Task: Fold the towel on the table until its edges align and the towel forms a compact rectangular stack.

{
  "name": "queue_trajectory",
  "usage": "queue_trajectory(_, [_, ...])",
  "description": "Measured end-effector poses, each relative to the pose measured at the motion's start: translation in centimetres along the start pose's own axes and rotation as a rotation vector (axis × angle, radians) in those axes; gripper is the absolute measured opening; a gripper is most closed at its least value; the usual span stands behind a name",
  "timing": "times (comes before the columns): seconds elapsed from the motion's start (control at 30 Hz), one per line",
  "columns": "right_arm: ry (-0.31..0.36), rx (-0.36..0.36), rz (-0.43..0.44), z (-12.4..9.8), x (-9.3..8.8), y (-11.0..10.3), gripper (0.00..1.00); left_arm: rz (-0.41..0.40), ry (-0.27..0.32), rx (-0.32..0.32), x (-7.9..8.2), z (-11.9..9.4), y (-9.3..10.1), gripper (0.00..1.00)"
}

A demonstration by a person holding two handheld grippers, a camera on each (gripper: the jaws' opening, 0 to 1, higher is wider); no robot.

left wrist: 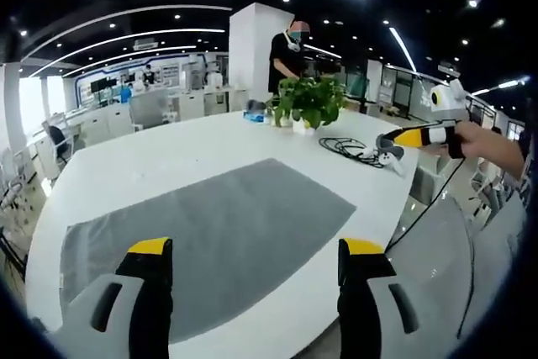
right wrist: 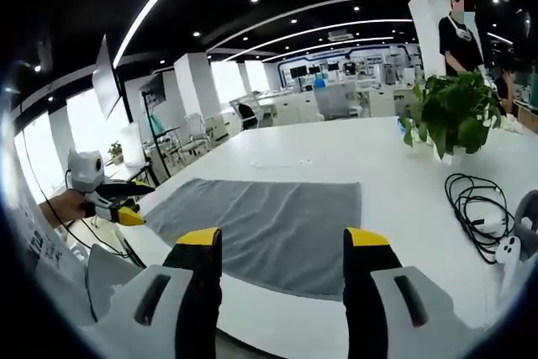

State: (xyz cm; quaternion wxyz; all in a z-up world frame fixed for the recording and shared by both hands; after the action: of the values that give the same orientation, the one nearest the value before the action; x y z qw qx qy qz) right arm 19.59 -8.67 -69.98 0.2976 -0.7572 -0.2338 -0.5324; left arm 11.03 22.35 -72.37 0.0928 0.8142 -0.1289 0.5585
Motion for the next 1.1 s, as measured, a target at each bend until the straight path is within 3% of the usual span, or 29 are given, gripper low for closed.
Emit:
queue_trajectory(0.3, [0.013,0.011,-0.036,0.4,1.2,1.1,0.57,0.052,0.017,-0.066,1.4,1.8,1.9,0.83])
queue_trajectory(0.63, [0.006,0.012,-0.037,1.0,1.2,1.7,0.55,0.136,0.005,-0.166,2.0,3.3,3.6,0.82])
queue_trajectory(0.87, [0.018,0.017,-0.015,2.0,1.2,1.7,0.55,0.156,-0.010,-0.220,1.7,4.6,4.9,0.82])
queue_trajectory(1.1, [0.005,0.037,-0.030,3.0,1.3,1.8,0.54,0.233,-0.020,-0.293,1.3,7.1,6.6,0.81])
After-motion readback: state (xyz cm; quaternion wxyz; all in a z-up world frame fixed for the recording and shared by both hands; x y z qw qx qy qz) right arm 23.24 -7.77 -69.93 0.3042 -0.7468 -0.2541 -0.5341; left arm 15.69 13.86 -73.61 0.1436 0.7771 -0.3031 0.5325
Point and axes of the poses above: the point that each gripper's makers call its tool centre point, and the gripper's own axes: z roughly forward along the fingers, y roughly to its right, x roughly out of its top, the point moved 5 cm from there along -z, roughly backward along the fingers, and after that the axes turned 6 degrees about y, right-handed, at the moved point
